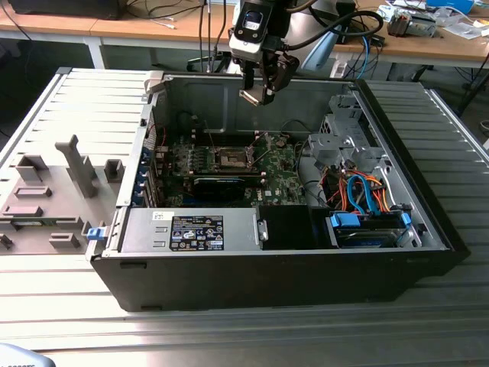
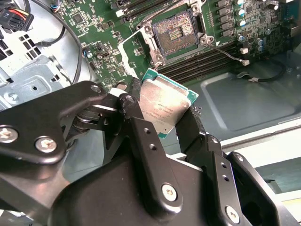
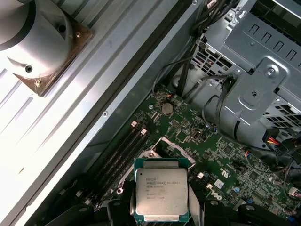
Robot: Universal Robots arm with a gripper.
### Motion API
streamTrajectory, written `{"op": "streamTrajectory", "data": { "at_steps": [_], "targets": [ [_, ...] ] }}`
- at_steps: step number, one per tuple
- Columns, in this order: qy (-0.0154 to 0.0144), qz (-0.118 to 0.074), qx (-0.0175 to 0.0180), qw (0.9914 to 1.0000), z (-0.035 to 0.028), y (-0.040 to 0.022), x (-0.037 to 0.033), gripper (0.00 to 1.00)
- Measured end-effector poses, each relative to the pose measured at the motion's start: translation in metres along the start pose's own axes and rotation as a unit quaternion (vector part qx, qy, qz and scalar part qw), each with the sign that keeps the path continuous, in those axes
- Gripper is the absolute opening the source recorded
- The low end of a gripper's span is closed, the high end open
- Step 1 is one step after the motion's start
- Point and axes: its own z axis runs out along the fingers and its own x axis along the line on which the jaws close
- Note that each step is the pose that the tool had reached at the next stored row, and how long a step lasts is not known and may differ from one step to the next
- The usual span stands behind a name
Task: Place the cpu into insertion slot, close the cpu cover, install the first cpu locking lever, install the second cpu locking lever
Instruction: 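Place the cpu into insertion slot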
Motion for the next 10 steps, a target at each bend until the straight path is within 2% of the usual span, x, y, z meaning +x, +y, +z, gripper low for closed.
{"op": "streamTrajectory", "data": {
  "at_steps": [10],
  "targets": [
    [-0.0002,0.003,-0.0002,0.99999,0.0000,0.0000,0.0000,0.55]
  ]
}}
